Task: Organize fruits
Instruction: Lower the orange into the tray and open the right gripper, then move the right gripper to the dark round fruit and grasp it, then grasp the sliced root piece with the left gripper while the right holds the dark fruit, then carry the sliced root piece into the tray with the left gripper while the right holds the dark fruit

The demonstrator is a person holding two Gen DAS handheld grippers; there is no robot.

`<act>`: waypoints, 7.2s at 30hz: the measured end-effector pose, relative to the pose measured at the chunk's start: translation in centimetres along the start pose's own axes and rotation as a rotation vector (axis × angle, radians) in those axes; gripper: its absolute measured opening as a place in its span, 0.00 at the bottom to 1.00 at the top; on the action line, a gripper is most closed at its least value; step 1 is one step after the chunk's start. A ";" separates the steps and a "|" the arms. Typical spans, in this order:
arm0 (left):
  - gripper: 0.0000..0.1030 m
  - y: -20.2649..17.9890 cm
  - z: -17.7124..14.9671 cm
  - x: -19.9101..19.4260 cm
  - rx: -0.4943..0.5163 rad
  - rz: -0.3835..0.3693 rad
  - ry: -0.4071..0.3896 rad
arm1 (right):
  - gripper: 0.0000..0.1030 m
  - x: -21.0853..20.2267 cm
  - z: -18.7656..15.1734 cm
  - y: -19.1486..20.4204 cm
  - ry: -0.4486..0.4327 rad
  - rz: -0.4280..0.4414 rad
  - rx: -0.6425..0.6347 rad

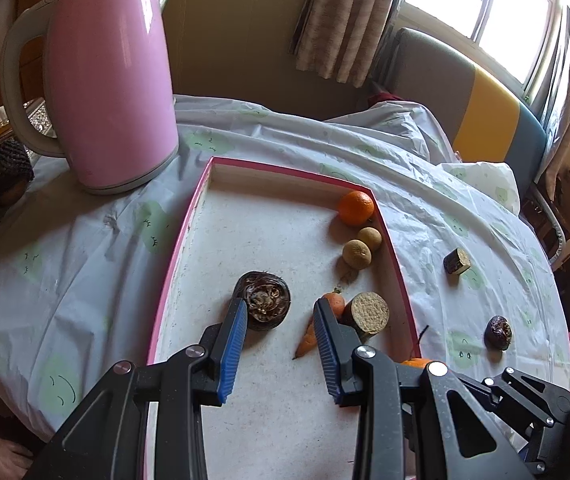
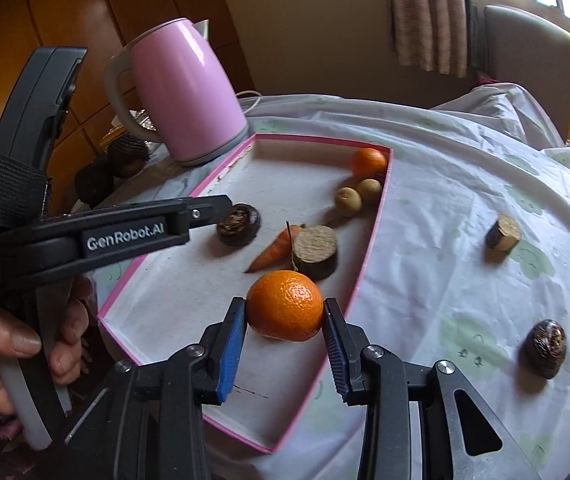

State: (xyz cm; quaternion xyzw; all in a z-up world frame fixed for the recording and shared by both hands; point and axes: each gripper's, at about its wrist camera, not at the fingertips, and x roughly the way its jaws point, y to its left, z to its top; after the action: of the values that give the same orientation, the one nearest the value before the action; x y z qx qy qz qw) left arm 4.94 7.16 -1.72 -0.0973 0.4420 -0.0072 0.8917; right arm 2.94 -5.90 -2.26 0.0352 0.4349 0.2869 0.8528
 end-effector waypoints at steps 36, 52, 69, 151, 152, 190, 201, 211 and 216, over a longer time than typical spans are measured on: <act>0.34 -5.9 -2.9 0.3 0.159 -0.085 0.038 | 0.43 -6.3 -4.2 -11.9 -0.093 -0.308 0.322; 0.34 -9.3 -3.0 0.0 0.246 -0.111 0.029 | 0.62 -5.4 -5.1 -15.7 -0.050 -0.429 0.328; 0.34 -11.2 -2.6 0.4 0.298 -0.112 0.025 | 0.47 -4.0 -4.0 -17.4 -0.046 -0.511 0.272; 0.33 -17.2 0.7 -0.8 0.322 -0.134 -0.068 | 0.49 -3.7 -5.7 -20.2 -0.108 -0.551 0.324; 0.33 -16.7 0.6 -1.0 0.317 -0.132 -0.069 | 0.49 -3.7 -5.6 -20.1 -0.107 -0.553 0.322; 0.33 2.0 -1.5 -1.2 -0.002 -0.054 0.015 | 0.49 -3.3 -5.4 -19.6 -0.092 -0.589 0.293; 0.33 -1.8 -2.2 2.9 0.033 -0.094 0.109 | 0.49 -3.3 -5.5 -19.7 -0.096 -0.581 0.299; 0.35 -2.8 -3.4 3.3 0.103 -0.038 0.102 | 0.49 -3.4 -5.5 -19.8 -0.097 -0.578 0.302; 0.35 -3.2 -3.7 3.2 0.131 0.000 0.086 | 0.49 -3.4 -5.5 -19.8 -0.098 -0.577 0.303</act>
State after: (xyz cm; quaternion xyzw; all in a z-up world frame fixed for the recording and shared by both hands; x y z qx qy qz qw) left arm 4.22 3.12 -5.82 -0.0386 0.4786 -0.0403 0.8762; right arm 6.26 -25.18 -9.36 0.0508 0.4230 -0.0365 0.9040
